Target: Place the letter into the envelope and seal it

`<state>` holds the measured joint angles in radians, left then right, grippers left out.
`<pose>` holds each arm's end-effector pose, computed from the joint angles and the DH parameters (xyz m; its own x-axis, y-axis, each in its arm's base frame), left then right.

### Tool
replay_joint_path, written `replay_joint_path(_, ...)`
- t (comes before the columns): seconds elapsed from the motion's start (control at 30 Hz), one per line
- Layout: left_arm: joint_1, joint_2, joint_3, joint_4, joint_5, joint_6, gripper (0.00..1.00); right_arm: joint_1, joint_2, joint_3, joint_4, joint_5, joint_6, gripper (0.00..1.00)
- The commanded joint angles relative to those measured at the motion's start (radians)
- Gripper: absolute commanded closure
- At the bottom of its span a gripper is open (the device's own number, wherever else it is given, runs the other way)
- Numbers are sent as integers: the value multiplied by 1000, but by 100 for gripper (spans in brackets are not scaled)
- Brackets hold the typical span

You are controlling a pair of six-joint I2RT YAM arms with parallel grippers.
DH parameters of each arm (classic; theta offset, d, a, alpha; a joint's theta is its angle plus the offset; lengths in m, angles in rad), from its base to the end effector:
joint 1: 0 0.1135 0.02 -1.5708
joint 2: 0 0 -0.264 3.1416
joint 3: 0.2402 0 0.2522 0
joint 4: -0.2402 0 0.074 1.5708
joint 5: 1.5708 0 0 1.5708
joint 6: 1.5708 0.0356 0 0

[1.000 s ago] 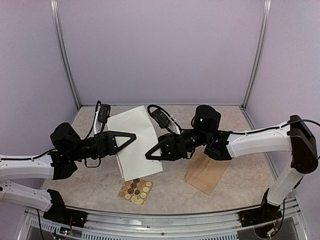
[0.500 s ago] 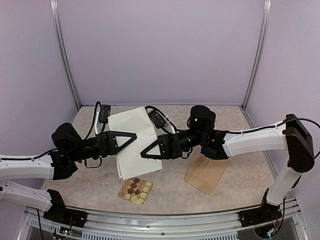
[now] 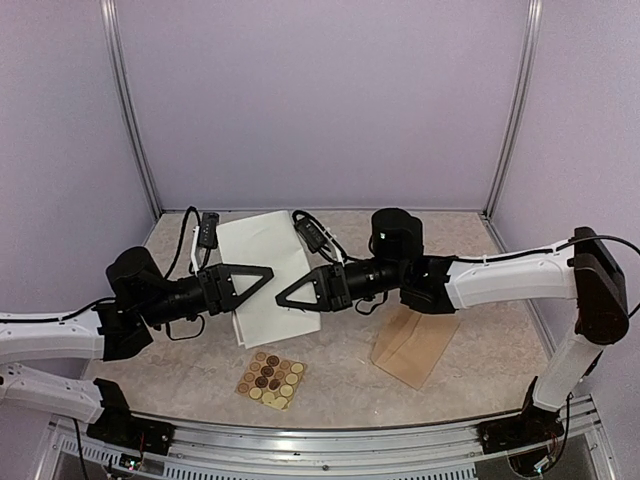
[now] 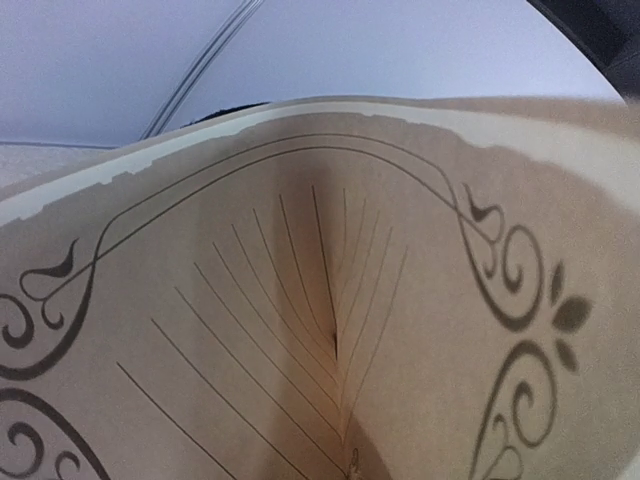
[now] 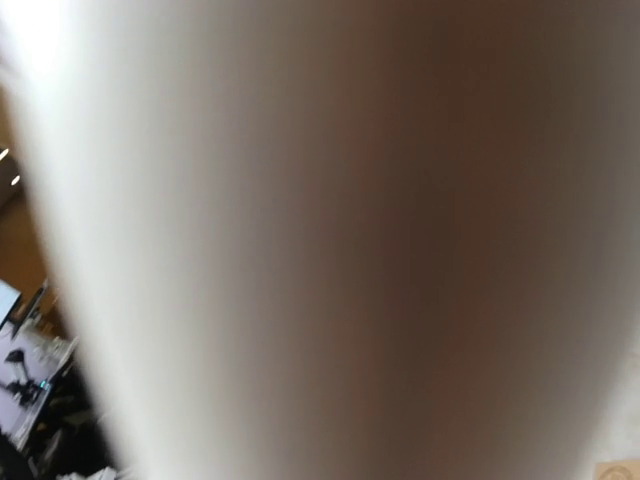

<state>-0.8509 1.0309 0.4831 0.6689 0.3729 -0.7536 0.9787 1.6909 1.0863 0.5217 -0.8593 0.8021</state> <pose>0.1426 -0.1823 0.2765 -0.5842 -0.3003 -0.7540 0.7390 0.1873 -0.6472 0.1920 0.3338 0.2777 -0.7244 -0.2360 -0.6477 -0.6363 -0.1327 0.7600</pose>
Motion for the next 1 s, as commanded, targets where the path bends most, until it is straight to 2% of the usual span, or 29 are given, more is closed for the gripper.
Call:
replay_joint_path(0.0,-8,-25,-2,-11,-43,21,47,-14,2,-12,8,60,22,100)
replay_joint_path(0.13,-8,-44,-22,-8,-83,18,39,-19,-13,-24,11,83,27,100)
replay_joint_path(0.23,-8,-62,-32,-16,-102,17,40,-23,-22,-33,14,89,31,100)
replay_joint_path(0.33,-8,-65,-33,-17,-103,16,52,-24,-23,-34,13,86,31,100)
replay_joint_path(0.5,-7,-65,-38,-46,-142,20,84,-26,-38,-42,17,93,23,100)
replay_joint_path(0.63,-7,-66,-45,-60,-158,21,99,-29,-56,-55,45,92,21,100)
replay_joint_path(0.7,-7,-62,-45,-58,-149,24,100,-29,-63,-62,68,90,18,97)
replay_joint_path(0.87,-8,-30,-43,-21,-57,27,100,-37,-80,-52,63,116,-15,77)
replay_joint_path(0.97,-9,-12,-37,-9,-12,27,100,-49,-87,-41,63,124,-28,71)
